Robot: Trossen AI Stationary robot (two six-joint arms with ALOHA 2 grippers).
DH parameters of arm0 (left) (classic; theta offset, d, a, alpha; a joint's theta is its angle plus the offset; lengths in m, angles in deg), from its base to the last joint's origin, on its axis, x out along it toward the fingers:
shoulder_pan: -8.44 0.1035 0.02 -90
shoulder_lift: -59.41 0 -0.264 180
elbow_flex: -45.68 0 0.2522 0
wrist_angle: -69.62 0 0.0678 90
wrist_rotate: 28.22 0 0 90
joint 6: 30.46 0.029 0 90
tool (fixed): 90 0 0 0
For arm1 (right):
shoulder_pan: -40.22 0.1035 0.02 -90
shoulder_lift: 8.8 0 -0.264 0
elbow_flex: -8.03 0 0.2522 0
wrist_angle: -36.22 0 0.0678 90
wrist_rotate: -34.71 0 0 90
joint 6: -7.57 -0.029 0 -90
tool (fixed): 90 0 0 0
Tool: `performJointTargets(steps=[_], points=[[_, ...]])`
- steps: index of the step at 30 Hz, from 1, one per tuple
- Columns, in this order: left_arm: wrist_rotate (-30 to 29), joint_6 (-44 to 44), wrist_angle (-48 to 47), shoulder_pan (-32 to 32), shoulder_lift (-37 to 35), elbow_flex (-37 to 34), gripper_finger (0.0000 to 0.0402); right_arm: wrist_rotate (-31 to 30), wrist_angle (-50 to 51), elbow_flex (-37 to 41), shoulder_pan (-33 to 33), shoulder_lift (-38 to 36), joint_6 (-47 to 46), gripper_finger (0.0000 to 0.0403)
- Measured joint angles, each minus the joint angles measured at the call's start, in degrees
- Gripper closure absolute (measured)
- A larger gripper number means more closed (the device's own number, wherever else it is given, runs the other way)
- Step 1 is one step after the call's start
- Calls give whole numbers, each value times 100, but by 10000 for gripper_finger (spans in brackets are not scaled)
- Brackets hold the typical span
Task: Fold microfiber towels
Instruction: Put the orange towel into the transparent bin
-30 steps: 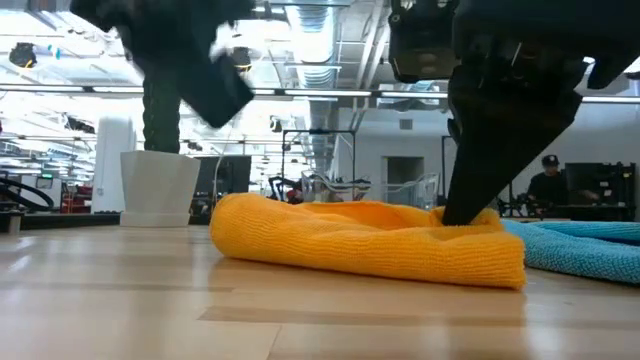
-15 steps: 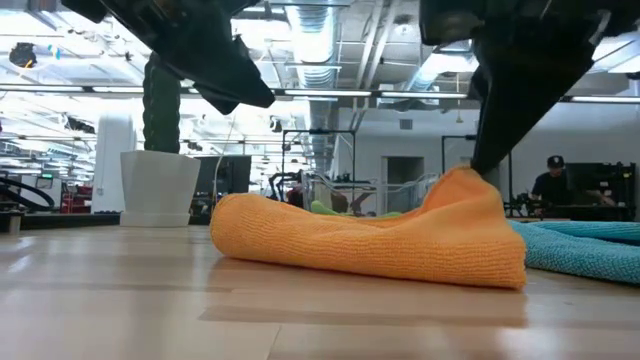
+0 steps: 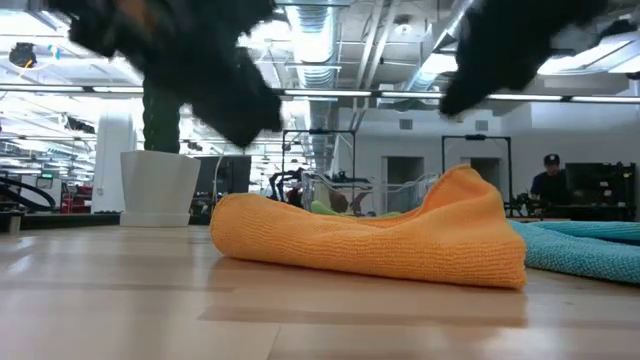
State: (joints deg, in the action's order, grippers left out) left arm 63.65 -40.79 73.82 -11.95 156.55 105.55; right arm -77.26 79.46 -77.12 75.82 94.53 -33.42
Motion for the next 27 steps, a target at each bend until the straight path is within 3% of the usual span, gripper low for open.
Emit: performJointTargets(steps=[5, 10, 23, 27], points=[[-221, -90, 48, 188, 574, 220, 401, 132, -218, 592, -33, -2, -385, 305], [-519, -39, 47, 454, 610, 258, 401, 188, -212, 1111, -260, -31, -684, 313], [-577, -293, -579, 869, 899, 246, 401, 288, -567, 1383, -379, -327, -715, 317], [-555, -399, -497, 882, 908, 251, 401, -155, -727, 1374, -233, -714, -580, 317]])
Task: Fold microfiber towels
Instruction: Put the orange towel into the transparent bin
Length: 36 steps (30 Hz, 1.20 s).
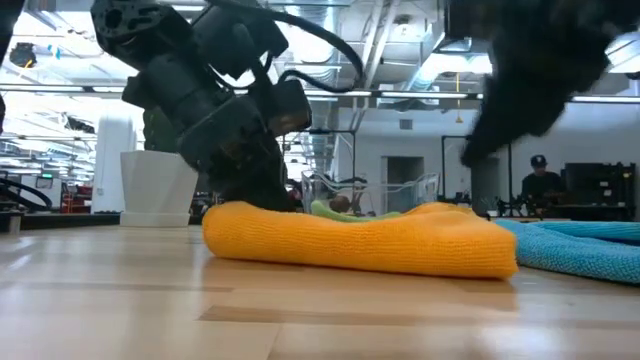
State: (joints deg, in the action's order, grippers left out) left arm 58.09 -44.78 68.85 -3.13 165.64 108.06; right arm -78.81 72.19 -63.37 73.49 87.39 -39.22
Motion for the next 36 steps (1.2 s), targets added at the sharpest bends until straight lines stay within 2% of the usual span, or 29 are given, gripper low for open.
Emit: performJointTargets(steps=[3, 9, 15, 19, 22, 28, 32, 36], points=[[16, -1, 38, 2, 1, 29, 401, -211, -94, -3, 20, -108, 162, 317], [326, -45, -63, -15, -40, 151, 401, -185, -193, -11, -75, 10, 166, 317], [320, 15, -462, -79, -86, 378, 401, -109, -198, -10, -104, 122, 160, 317], [158, 81, -999, -74, -86, 669, 401, -88, -183, -3, -83, 131, 163, 317], [175, 198, -1794, -72, -102, 1109, 401, -47, -135, -3, -38, 131, 117, 317], [179, 906, -3049, -98, -682, 1959, 401, 147, -146, -3, -50, 87, -5, 299], [172, 910, -2915, -235, -1145, 1948, 401, 53, -326, 24, -161, 119, 159, 284], [186, 906, -2599, -449, -1072, 1605, 401, 72, -630, 500, -323, 166, 121, 287]])
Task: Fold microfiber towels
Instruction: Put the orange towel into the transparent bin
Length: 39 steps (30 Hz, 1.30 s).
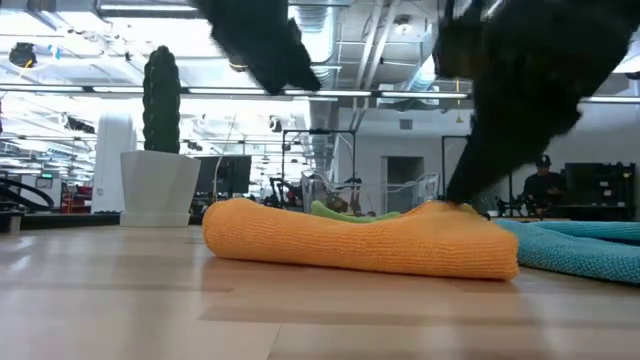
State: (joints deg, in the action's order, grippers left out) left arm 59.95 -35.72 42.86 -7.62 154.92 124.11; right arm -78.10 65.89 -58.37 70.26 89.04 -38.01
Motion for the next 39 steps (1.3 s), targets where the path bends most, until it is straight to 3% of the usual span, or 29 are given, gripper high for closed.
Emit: performJointTargets(steps=[5, 10, 14, 22, 26, 32, 39], points=[[-113, -66, 1106, -124, 399, -486, 401, 239, -690, 681, -207, 4, -185, 291], [-295, -44, 1188, -5, 915, -561, 401, 474, -847, 794, -437, -26, -255, 290], [-208, -174, 1170, 124, 1244, -547, 401, 634, -773, 704, -515, -592, -471, 290], [-194, -524, 1211, 338, 1401, -665, 402, 1027, -336, 699, -224, -1535, -3161, 286], [-124, -915, 1282, 407, 1386, -828, 402, 1102, 157, 702, 21, -1448, -3911, 265], [-83, -1660, 1617, 364, 1377, -1161, 402, 1531, -354, 645, 189, -743, -4499, 212], [-44, -2122, 1775, 287, 1382, -1259, 402, 1499, -488, 13, 18, 127, -4902, 179]])
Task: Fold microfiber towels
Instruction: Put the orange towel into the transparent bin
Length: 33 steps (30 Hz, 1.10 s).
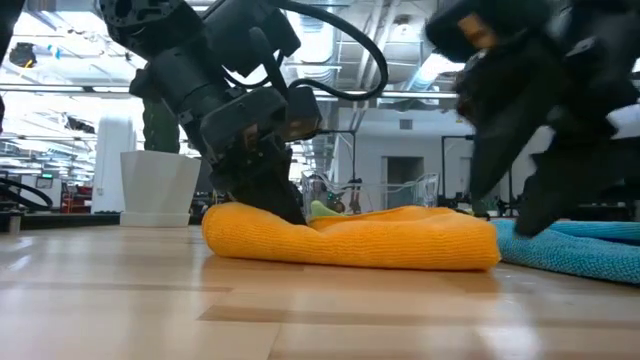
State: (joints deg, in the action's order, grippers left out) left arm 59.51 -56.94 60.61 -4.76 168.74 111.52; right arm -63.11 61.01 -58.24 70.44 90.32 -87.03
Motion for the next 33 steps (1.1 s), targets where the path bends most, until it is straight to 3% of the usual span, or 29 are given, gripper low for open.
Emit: performJointTargets(steps=[8, 18, 33], points=[[50, -266, 95, -49, 1, -18, 402, 12, 597, -690, -349, 705, 112, 188], [251, -324, 118, -107, 6, -19, 402, -74, 2093, -1048, -301, 454, 168, 197], [175, -989, 219, -277, -19, -222, 402, -185, 1692, -1044, -487, 528, 208, 195]])
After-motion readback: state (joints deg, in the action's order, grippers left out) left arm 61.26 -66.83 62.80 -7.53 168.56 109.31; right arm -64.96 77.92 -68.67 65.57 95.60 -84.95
